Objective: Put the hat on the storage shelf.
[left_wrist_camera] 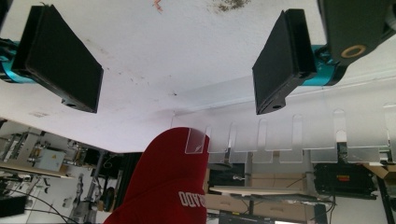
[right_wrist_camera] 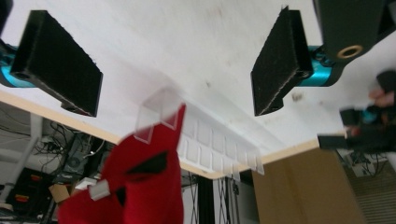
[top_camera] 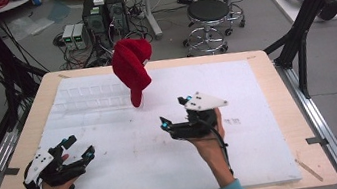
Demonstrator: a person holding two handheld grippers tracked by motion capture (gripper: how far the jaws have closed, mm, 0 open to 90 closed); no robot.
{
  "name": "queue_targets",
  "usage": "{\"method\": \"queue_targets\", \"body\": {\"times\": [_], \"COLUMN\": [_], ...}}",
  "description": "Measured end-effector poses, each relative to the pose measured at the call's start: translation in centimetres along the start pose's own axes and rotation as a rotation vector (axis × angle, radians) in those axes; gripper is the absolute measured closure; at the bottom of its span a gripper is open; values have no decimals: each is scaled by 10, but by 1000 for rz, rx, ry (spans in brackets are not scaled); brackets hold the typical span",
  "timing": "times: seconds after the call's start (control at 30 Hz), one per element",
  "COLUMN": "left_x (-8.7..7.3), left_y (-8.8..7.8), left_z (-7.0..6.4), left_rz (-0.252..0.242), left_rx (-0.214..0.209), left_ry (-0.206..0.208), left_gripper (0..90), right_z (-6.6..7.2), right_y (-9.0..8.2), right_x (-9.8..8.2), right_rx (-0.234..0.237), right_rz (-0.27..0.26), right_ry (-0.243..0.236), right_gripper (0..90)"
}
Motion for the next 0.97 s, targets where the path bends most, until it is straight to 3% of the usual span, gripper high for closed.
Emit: {"method": "queue_targets", "body": {"times": [0.2,0.3,0.5,0.7,0.83,0.97], "left_x": [-1,-1,-1,-1,-1,-1], "left_y": [0,0,1,0,0,-1], "left_z": [-1,-2,-3,-2,-2,-3], "left_rz": [4,5,5,-1,-8,-10], "left_rx": [3,3,12,17,20,18], "left_ry": [16,23,39,34,43,47], "left_gripper": [166,166,166,166,166,165], "right_z": [-15,-22,-34,-39,-42,-40], "right_y": [-42,-61,-87,-92,-96,-94], "right_x": [-33,-57,-105,-132,-132,-132], "right_rx": [-37,-58,-126,-162,-188,-201], "right_rz": [-58,-105,-122,-124,-162,-137], "right_ry": [6,44,77,94,107,74], "right_gripper": [126,123,117,114,114,114]}}
Point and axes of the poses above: each handheld gripper's, and its own axes: y roughly forward along the jaws, x roughly out of its top, z roughly to its left, the point moved 8 cm from there along y, roughly forward along the jaws, and after that the axes turned 13 degrees about -y, right-handed, at the moved point
